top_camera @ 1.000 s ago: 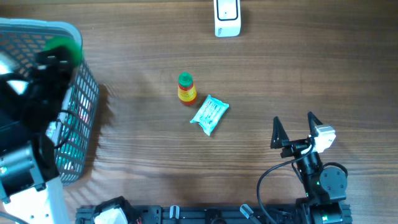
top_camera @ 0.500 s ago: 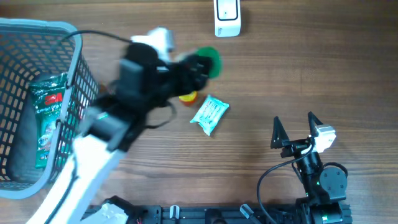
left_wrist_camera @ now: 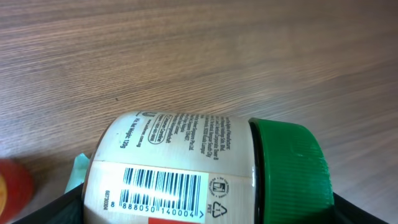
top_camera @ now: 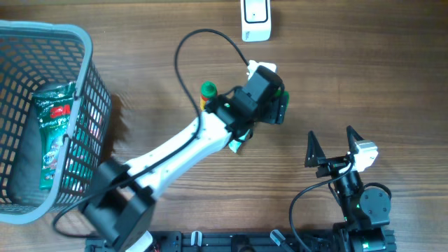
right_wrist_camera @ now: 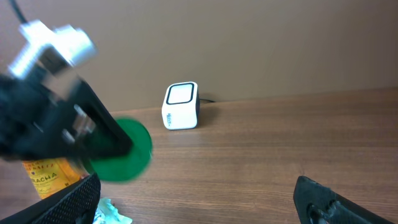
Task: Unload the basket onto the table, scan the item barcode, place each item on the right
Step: 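Carry the jar out and set it right of the wipes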
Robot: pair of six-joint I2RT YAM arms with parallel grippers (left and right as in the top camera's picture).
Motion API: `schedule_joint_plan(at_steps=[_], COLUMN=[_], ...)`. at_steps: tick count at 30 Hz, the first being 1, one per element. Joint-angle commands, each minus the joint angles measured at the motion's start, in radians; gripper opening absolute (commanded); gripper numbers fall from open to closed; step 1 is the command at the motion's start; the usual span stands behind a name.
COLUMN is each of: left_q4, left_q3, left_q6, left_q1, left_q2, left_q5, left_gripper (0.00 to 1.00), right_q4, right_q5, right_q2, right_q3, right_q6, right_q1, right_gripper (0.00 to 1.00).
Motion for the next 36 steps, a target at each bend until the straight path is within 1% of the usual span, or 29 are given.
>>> schedule_joint_plan(at_steps=[1, 4, 6, 10, 13, 18, 19, 20, 21, 22, 30, 36], left_q4=[0.037, 0.067, 0.105, 0.172, 0.172, 0.130, 0.124, 0.117, 0.115, 0.115, 0.103, 0.046], left_q3=[0.008, 0.008, 0.008, 0.008, 0.008, 0.008, 0.008, 0.009, 0.009, 0.009, 0.009, 0.009], left_q6=[0.084, 0.138, 0.140, 0.177, 0.176, 0.176, 0.176, 0.176, 0.176, 0.175, 0.157, 0.157], left_q1=[-0.014, -0.018, -0.018, -0.019, -0.019, -0.019, -0.020, -0.021, -0.022, -0.022, -0.022, -0.021], left_q2=[0.084, 0.136, 0.172, 0.233, 0.254, 0.261, 0.261, 0.260, 0.258, 0.254, 0.130, -0.064], left_q5=[-0.084, -0.098, -0.098, -0.098, -0.098, -0.098, -0.098, -0.098, -0.098, -0.098, -0.098, -0.098], left_gripper=[0.65, 0.67, 0.72, 0.73, 0.72, 0.73, 0.75, 0.79, 0.95, 1.00, 1.00, 1.00], right_q4=[0.003, 0.003, 0.003, 0.003, 0.003, 0.003, 0.003, 0.003, 0.003, 0.003, 0.003, 0.003], right_q5=[0.014, 0.014, 0.014, 0.014, 0.014, 0.014, 0.014, 0.014, 0.014, 0.014, 0.014, 0.014], right_q2=[-0.002, -0.002, -0.002, -0.002, -0.002, -0.002, -0.002, -0.002, -0.002, -0.002, -0.002, -0.002], right_q3=[-0.001, -0.001, -0.001, -0.001, -0.001, -0.001, -0.001, -0.001, -0.001, -0.001, -0.001, -0.001], right_q6=[-0.012, -0.012, -0.012, -0.012, -0.012, -0.012, -0.012, -0.012, -0.012, -0.012, -0.012, -0.012], right_q1=[0.004, 0.004, 0.004, 0.004, 0.004, 0.004, 0.004, 0.004, 0.004, 0.004, 0.004, 0.004], right_gripper=[1.00, 1.00, 1.00, 1.00, 1.00, 1.00, 1.00, 1.00, 1.00, 1.00, 1.00, 1.00])
